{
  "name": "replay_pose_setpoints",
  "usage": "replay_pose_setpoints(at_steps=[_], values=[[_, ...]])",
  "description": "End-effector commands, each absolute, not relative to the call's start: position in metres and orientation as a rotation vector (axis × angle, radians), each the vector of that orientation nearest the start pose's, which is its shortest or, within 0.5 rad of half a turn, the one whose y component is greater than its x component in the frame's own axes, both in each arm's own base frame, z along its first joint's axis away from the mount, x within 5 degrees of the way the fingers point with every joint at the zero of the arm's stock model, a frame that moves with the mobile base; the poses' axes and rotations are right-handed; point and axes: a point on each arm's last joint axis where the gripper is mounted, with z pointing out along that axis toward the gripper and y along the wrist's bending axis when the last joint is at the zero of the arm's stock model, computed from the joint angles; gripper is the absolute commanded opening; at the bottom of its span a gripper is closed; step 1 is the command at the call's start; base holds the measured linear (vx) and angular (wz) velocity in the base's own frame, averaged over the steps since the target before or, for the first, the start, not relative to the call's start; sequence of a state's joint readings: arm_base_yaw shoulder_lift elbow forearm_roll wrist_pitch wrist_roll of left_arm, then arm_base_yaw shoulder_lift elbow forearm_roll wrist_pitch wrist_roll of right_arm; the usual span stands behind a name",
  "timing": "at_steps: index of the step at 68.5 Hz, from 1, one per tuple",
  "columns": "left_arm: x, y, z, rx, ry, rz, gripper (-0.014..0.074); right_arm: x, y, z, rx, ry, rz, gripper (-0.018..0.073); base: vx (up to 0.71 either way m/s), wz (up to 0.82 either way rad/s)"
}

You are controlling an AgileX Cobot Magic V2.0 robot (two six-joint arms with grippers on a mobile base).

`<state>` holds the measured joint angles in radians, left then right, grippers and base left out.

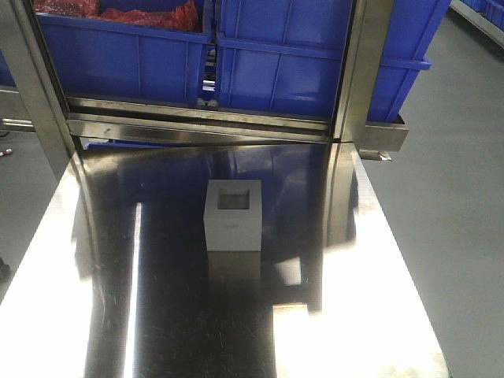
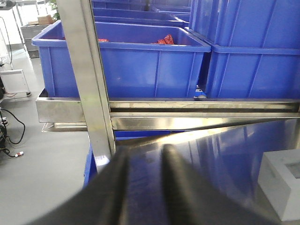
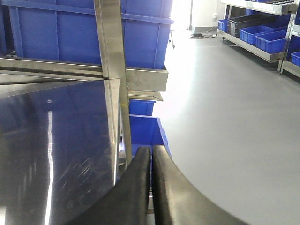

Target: Sort gray base to blue bin

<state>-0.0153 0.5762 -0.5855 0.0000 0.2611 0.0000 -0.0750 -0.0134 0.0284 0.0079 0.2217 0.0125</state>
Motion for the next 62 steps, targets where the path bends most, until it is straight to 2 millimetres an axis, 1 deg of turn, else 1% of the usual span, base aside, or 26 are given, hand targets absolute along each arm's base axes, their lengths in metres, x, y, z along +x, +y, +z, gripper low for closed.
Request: replay_pose_setpoints(at_steps=[1,8,12,19,26,31,34,42,47,54,62], values=[[0.122,-0.002,0.358,-0.006,1.639,-0.034,0.0503,0.056,-0.004,0.191,0.066,1.637,-0.061,-0.0005,0.0,0.0],[0.122,-0.002,0.358,-0.006,1.639,-0.034,0.0682,0.056,-0.004,0.191,0.066,1.637,-0.061,-0.0005,0.0,0.0],[0.122,-0.002,0.358,-0.006,1.638,-0.034,0.0735,0.056,-0.004,0.191,0.066,1.637,-0.061,-0.0005,0.0,0.0],[0.122,-0.002,0.358,-0.01,1.638,-0.039,0.0725,0.056,-0.004,0.191,0.066,1.637,-0.061,-0.0005,0.0,0.0],[0.123,-0.003,0.355,-0.015,1.666,-0.053,0.0693,0.056,-0.004,0.191,0.066,1.637,-0.061,-0.0005,0.0,0.0],[0.129,-0.004,0.353,-0.012,1.727,-0.069,0.0664,0.056,-0.004,0.191,0.066,1.637,-0.061,-0.0005,0.0,0.0],[0.135,-0.007,0.354,0.022,1.767,-0.068,0.065,0.056,-0.004,0.191,0.066,1.637,-0.061,-0.0005,0.0,0.0],[0.157,-0.02,0.363,0.138,1.832,-0.125,0.0612,0.056,-0.004,0.191,0.066,1.637,-0.061,-0.0005,0.0,0.0],[0.176,-0.031,0.369,0.205,1.845,-0.164,0.0599,0.056,-0.004,0.191,0.066,1.637,-0.061,-0.0005,0.0,0.0],[0.202,-0.051,0.373,0.283,1.872,-0.227,0.0596,0.056,-0.004,0.191,0.066,1.637,-0.061,-0.0005,0.0,0.0],[0.233,-0.082,0.372,0.38,1.907,-0.294,0.0596,0.056,-0.004,0.191,0.066,1.637,-0.061,-0.0005,0.0,0.0]])
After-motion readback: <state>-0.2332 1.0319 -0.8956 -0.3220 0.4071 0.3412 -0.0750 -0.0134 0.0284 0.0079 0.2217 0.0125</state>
